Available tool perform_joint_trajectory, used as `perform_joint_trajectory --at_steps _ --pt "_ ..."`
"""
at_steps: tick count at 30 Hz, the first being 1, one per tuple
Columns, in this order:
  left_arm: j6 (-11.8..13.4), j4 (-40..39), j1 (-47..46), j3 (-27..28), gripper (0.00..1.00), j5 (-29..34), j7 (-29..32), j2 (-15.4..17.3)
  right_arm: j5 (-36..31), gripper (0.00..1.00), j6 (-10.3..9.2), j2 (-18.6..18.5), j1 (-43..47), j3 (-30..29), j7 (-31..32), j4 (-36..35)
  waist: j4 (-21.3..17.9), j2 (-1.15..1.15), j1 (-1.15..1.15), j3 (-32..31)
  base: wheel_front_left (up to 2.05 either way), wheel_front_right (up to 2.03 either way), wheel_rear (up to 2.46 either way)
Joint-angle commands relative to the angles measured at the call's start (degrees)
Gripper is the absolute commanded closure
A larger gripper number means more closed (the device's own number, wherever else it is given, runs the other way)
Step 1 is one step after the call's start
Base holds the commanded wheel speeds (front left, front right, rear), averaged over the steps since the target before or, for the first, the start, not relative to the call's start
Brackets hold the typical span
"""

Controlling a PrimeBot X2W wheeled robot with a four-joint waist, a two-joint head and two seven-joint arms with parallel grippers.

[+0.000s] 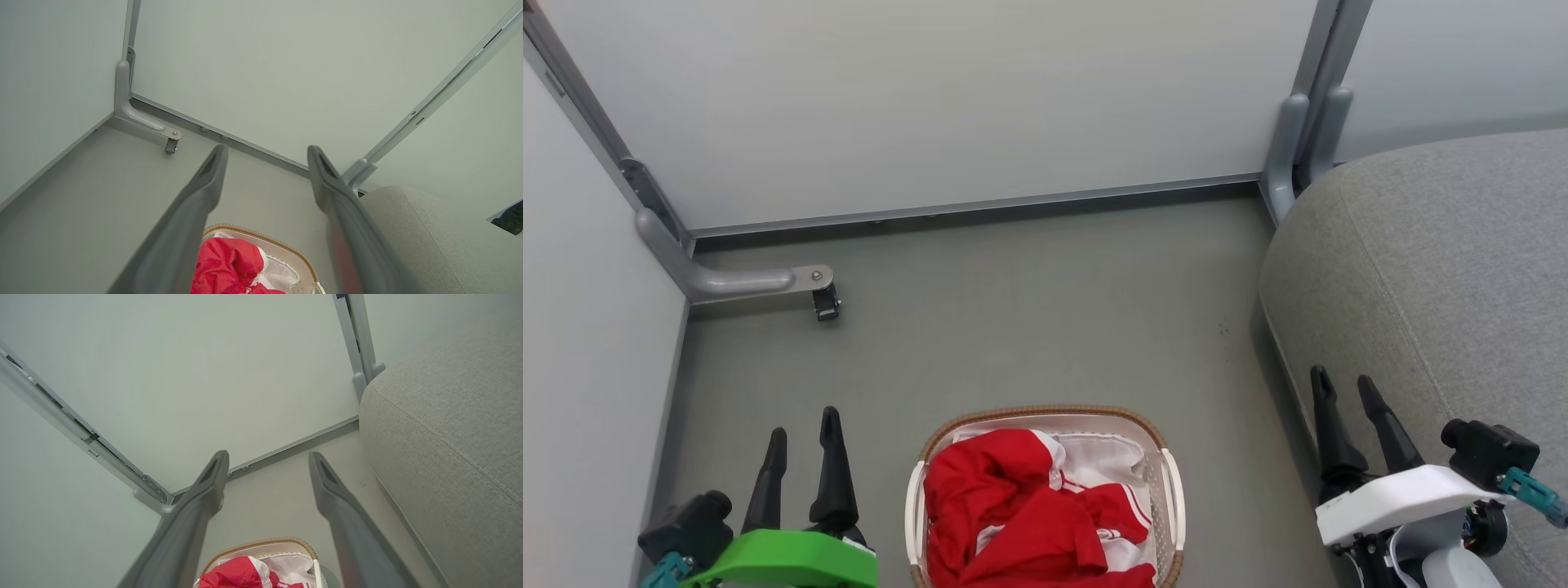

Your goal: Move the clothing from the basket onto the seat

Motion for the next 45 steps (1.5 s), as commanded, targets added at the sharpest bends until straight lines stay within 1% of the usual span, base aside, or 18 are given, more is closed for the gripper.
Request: perform_joint_trajectory --at_steps 1,9,18,45 --pt "0.2 -0.2 0.7 -0.3 0.00 1.4 -0.5 0.4 -1.6 0.00 0.01 -0.3 0.5 0.2 -0.6 -0.3 0.0 0.00 0.00 0.0 0.00 0.00 0.00" --pt "0.6 0.2 1.3 -0.5 0.00 6.3 -1.6 0.5 -6.6 0.00 0.02 -0.4 0.6 0.9 -1.6 0.2 0.0 0.00 0.00 -0.2 0.00 0.00 0.00" --pt "1.0 0.6 2.1 -1.0 0.00 10.0 -2.7 0.5 -11.6 0.00 0.02 -0.4 0.7 1.5 -2.8 0.9 0.1 0.00 0.00 -0.2 0.00 0.00 0.00" --pt "1.8 2.7 3.2 -3.7 0.00 19.5 -5.6 0.6 -22.4 0.00 0.01 -0.5 0.8 3.1 -5.7 2.2 0.2 0.00 0.00 -0.3 0.00 0.00 0.00"
